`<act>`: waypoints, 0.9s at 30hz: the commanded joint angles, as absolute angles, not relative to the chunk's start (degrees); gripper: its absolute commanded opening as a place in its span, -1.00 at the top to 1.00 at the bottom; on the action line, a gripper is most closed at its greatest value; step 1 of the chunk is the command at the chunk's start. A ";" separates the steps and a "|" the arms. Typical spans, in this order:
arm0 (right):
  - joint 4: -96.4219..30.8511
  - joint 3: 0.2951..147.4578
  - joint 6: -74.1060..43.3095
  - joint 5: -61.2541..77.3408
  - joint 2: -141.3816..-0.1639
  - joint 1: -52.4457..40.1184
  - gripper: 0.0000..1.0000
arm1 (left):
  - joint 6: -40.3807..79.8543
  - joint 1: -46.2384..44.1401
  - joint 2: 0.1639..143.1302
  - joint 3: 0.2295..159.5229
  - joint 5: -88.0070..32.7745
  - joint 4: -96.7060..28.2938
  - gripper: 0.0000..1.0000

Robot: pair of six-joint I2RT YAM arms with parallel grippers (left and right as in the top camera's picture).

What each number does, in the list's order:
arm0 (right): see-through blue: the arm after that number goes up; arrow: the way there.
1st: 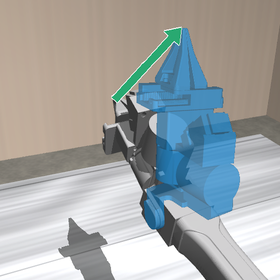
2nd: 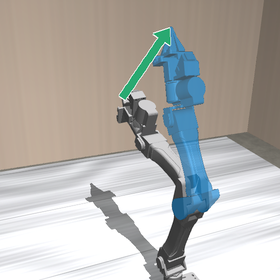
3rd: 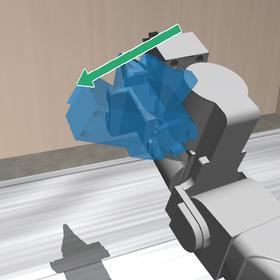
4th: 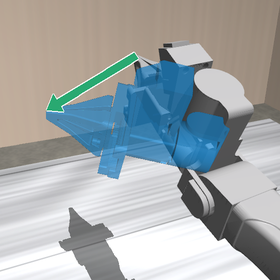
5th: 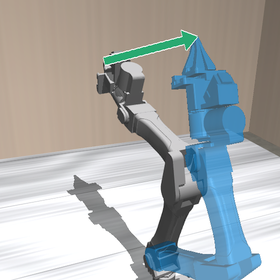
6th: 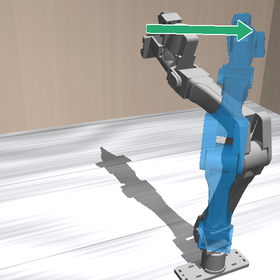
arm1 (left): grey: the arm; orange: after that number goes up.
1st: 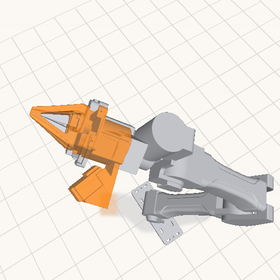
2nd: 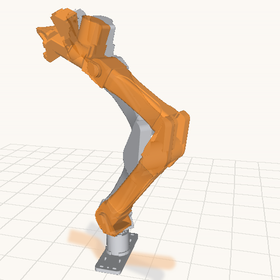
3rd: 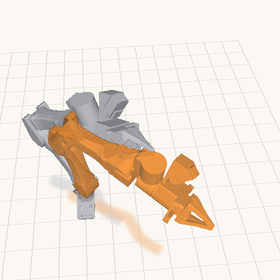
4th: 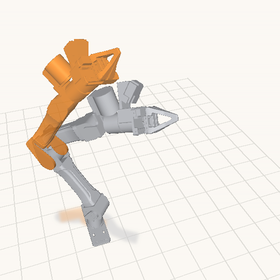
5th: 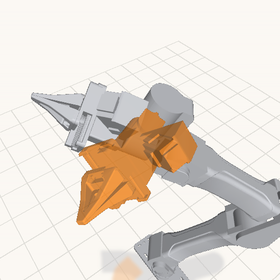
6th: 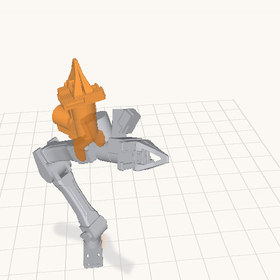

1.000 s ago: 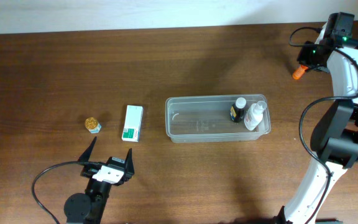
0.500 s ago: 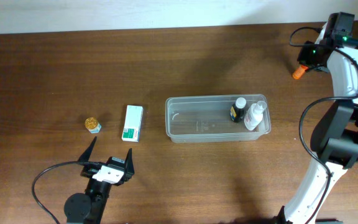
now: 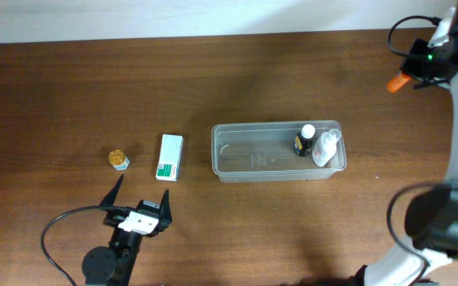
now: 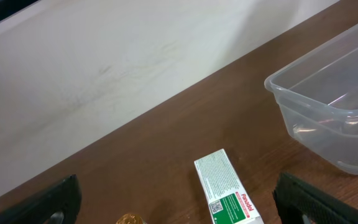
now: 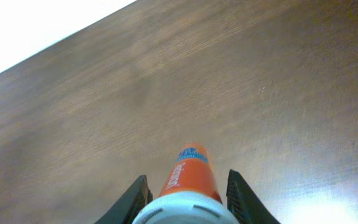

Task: Pack container
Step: 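Carry the orange tube over the container and lower it inside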

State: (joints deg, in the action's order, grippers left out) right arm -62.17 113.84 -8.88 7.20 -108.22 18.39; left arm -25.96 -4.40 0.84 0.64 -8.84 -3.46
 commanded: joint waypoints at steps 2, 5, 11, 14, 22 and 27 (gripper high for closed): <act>-67.59 114.48 -9.45 13.43 -100.51 18.72 0.64 | -26.26 -4.05 0.34 0.51 -9.65 -3.75 -0.99; -72.51 114.48 -9.17 13.78 -96.62 18.72 0.63 | -26.26 -4.05 0.34 0.51 -9.67 -3.73 -0.99; -83.00 114.48 -7.66 13.78 -90.32 18.70 0.63 | -26.26 -4.05 0.34 0.51 -9.65 -3.73 -0.99; -87.53 114.45 -5.96 13.93 -88.05 18.15 0.63 | -26.26 -4.05 0.34 0.51 -9.65 -3.73 -0.99; -93.78 114.43 -4.69 12.93 -85.56 8.78 0.68 | -26.28 -4.05 0.34 0.51 -9.65 -3.73 -0.99; -93.91 113.25 -4.84 10.24 -85.65 2.13 0.60 | -26.26 -4.05 0.34 0.51 -9.65 -3.73 -0.99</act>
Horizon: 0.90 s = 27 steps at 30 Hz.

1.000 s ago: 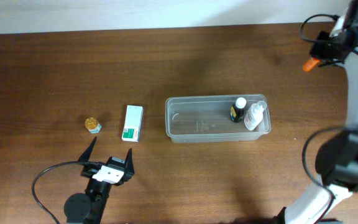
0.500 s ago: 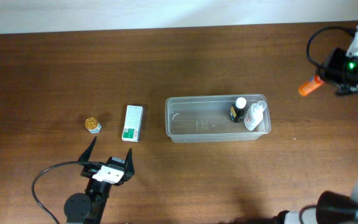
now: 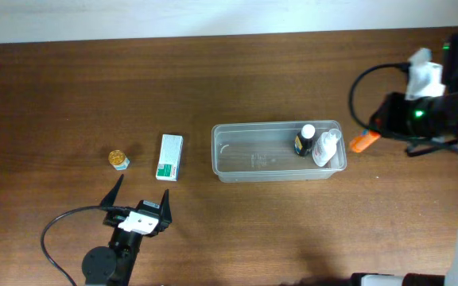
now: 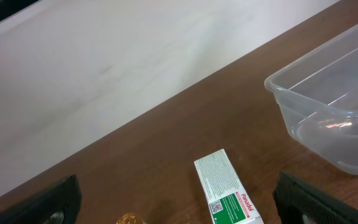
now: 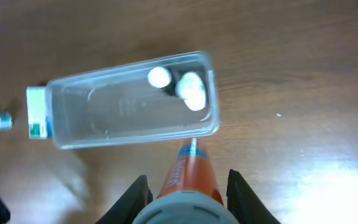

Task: Pack container
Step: 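Carry the orange tube over the container and lower it inside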

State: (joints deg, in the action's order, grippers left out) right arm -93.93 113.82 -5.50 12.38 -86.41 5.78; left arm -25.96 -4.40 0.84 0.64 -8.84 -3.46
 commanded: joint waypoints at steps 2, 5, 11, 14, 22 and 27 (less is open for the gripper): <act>-93.10 112.12 -4.97 9.87 -85.65 0.12 0.60 | -26.26 -4.05 0.34 0.51 -9.65 -3.73 -0.99; -90.96 109.19 -6.33 9.80 -85.65 -2.42 0.60 | -26.28 -4.05 0.34 0.51 -9.65 -3.73 -0.99; -82.96 98.72 -8.01 9.89 -85.65 -5.45 0.60 | -26.26 -4.05 0.34 0.51 -9.67 -3.73 -0.99; -77.84 93.54 -7.99 9.89 -85.65 -6.09 0.59 | -26.26 -4.05 0.34 0.51 -9.65 -3.73 -0.99; -67.77 84.01 -7.64 9.85 -85.65 -6.09 0.59 | -26.28 -4.05 0.34 0.51 -9.65 -3.73 -0.99; -63.77 80.12 -4.73 9.87 -85.65 -6.09 0.59 | -26.26 -4.05 0.34 0.51 -9.67 -3.73 -0.99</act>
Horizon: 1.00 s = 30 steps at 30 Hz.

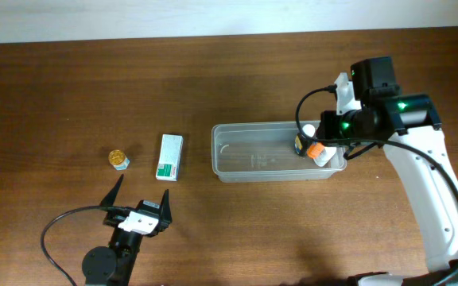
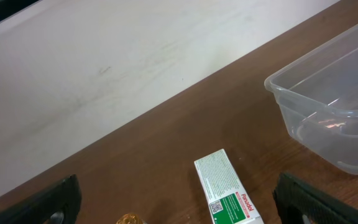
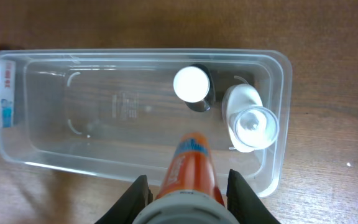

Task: Pack container
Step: 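Carry the orange tube over the container and lower it inside, then release the orange tube in the container and raise the right gripper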

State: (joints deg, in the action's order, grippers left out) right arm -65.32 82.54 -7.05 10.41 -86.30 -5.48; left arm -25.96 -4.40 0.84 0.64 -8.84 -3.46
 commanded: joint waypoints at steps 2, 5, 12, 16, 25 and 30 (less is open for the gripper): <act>-62.43 78.61 -3.40 9.89 -85.65 -6.11 0.60 | -26.28 -4.05 0.34 0.51 -9.65 -3.73 -0.99; -59.20 75.64 -1.23 9.87 -85.65 -6.11 0.59 | -26.26 -4.05 0.34 0.51 -9.67 -3.73 -0.99; -57.56 73.12 0.05 9.82 -85.65 -6.11 0.59 | -26.26 -4.05 0.34 0.51 -9.65 -3.73 -0.99; -57.36 71.88 0.67 9.82 -85.65 -6.11 0.59 | -26.26 -4.05 0.34 0.51 -9.65 -3.73 -0.99; -55.07 68.99 1.30 9.87 -85.65 -6.90 0.58 | -26.26 -4.05 0.34 0.51 -9.65 -3.73 -0.99; -53.28 67.55 1.28 9.72 -85.65 -9.02 0.58 | -26.26 -4.05 0.34 0.51 -9.65 -3.73 -0.99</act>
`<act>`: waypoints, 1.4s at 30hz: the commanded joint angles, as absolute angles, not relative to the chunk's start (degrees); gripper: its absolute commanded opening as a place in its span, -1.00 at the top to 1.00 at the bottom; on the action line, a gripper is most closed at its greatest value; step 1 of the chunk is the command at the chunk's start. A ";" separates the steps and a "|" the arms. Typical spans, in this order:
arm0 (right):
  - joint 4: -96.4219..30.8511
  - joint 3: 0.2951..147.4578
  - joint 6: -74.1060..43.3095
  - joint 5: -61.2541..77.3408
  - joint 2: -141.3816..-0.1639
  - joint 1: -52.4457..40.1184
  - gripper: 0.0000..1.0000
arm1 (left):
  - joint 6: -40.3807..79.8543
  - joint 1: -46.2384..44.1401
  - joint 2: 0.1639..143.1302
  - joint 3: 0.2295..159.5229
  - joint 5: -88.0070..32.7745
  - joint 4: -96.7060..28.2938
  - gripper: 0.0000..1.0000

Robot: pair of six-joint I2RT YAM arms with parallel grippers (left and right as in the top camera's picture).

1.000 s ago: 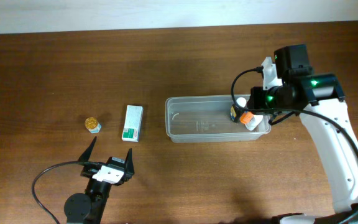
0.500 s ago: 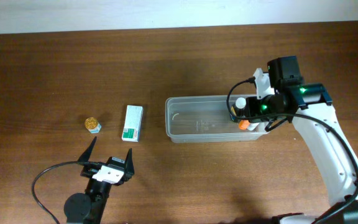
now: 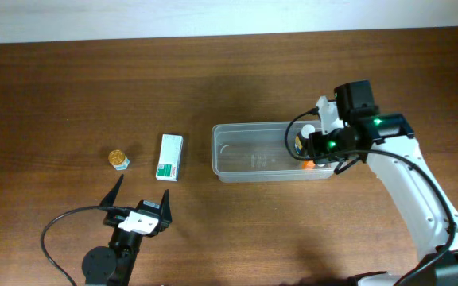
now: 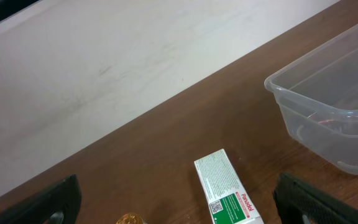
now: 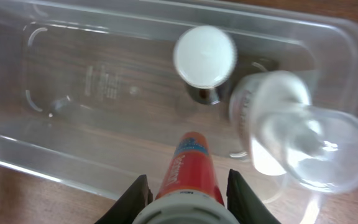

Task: Pack container
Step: 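Release the orange tube in the container and raise the right gripper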

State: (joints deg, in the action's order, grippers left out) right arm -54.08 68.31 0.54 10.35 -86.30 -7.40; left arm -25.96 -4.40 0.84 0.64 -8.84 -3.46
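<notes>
The clear plastic container sits mid-table, also seen at the right of the left wrist view. Inside its right end stand a dark bottle with a white cap and a clear white bottle. My right gripper is shut on an orange tube, nose down inside the container just in front of the two bottles. A green-and-white Panadol box and a small gold-lidded jar lie left of the container. My left gripper stands open near the front edge, behind the box and empty.
A white wall runs along the table's far edge. A black cable loops beside the left arm's base. The right arm reaches in from the lower right.
My right gripper has dropped lower with the orange tube, from above the container's right end to inside it beside the two bottles. The left arm has not moved.
My right gripper held the orange tube high at the far right corner. It then was just right of the container, then above its right end, and now the tube is down inside. The left gripper stayed open and still throughout.
</notes>
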 commanded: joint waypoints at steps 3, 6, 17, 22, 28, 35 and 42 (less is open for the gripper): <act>-52.88 67.18 1.28 7.53 -85.86 -10.17 0.56 | -26.26 -4.05 0.34 0.51 -9.67 -3.73 -0.99; -53.08 67.16 1.26 5.23 -86.24 -10.50 0.56 | -26.26 -4.05 0.34 0.51 -9.67 -3.73 -0.99; -51.27 67.07 1.06 4.64 -90.32 -10.50 0.56 | -26.26 -4.05 0.34 0.51 -9.67 -3.73 -0.99; -50.00 67.07 1.08 4.38 -90.76 -10.48 0.56 | -26.26 -4.05 0.34 0.51 -9.67 -3.73 -0.99; -50.00 67.07 1.08 3.97 -90.78 -10.48 0.49 | -26.26 -4.05 0.34 0.51 -9.67 -3.73 -0.99; -49.19 67.07 1.08 2.17 -90.83 -10.48 0.47 | -26.26 -4.05 0.34 0.51 -9.67 -3.73 -0.99; -49.12 67.07 1.06 2.11 -90.83 -10.48 0.25 | -26.28 -4.05 0.34 0.51 -9.67 -3.75 -0.99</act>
